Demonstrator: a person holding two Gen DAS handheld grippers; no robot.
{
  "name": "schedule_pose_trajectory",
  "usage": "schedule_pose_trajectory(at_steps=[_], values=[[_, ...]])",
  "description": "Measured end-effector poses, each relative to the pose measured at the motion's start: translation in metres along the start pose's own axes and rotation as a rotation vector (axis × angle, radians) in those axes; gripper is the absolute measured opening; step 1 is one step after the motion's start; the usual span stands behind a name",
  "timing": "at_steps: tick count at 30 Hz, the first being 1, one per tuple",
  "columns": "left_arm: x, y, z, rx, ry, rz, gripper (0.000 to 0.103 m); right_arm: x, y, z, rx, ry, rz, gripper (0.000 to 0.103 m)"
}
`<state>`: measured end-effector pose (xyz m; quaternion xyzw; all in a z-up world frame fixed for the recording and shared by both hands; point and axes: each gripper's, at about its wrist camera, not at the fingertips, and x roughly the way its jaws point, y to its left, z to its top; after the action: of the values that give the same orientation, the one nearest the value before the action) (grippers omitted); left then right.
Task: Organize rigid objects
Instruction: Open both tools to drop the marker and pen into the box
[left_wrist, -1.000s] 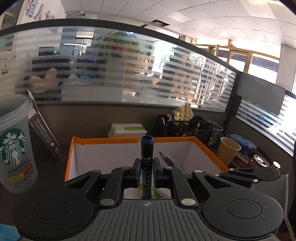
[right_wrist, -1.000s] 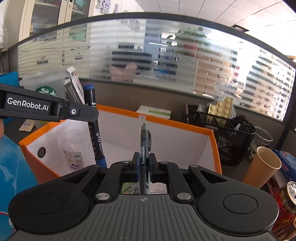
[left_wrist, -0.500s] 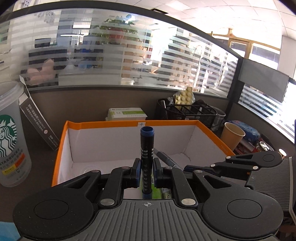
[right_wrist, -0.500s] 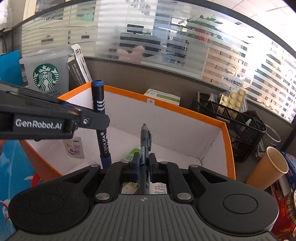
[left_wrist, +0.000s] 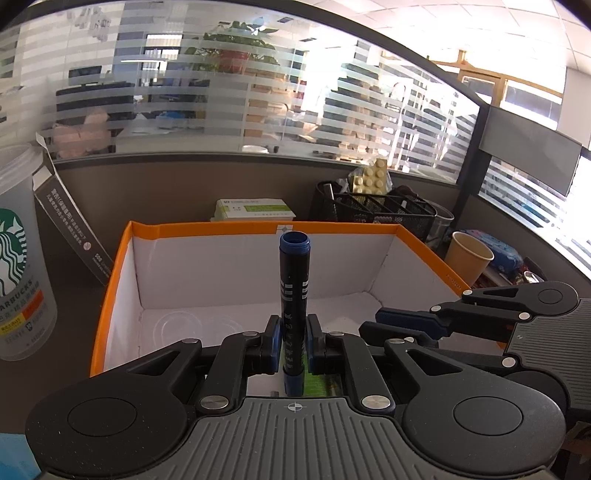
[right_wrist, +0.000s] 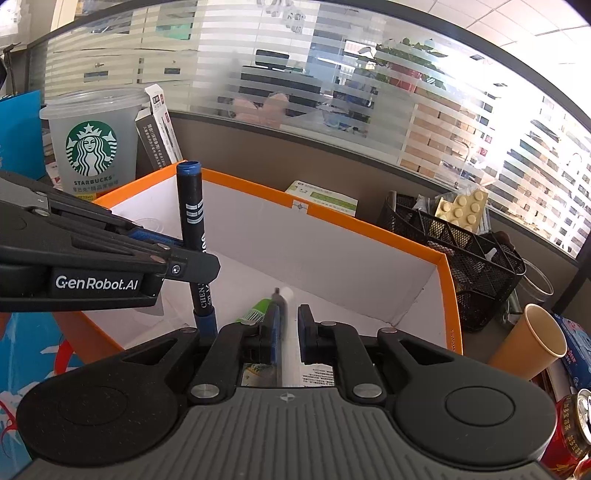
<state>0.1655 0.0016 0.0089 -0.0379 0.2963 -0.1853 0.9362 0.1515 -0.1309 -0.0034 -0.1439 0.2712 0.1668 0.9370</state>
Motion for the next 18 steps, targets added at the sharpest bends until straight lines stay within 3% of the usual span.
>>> schedule_pose_trajectory(at_steps=[5, 10, 13, 18], values=[[-0.004, 0.002, 0.001, -0.005, -0.008, 0.008, 0.012, 0.0, 0.0, 0.0, 0.001, -0.004, -0.015, 0.015], [-0.015, 0.004, 0.005, -0.021, -0.027, 0.012, 0.019, -0.008, 0.0, 0.001, -0.001, -0.016, -0.03, 0.026], [-0.027, 0.006, 0.008, -0.035, -0.052, 0.018, 0.028, -0.018, -0.001, 0.003, 0.003, -0.032, -0.04, 0.027], [-0.055, 0.007, 0.016, -0.042, -0.122, 0.039, 0.055, -0.041, -0.004, 0.004, 0.016, -0.07, -0.065, 0.032]])
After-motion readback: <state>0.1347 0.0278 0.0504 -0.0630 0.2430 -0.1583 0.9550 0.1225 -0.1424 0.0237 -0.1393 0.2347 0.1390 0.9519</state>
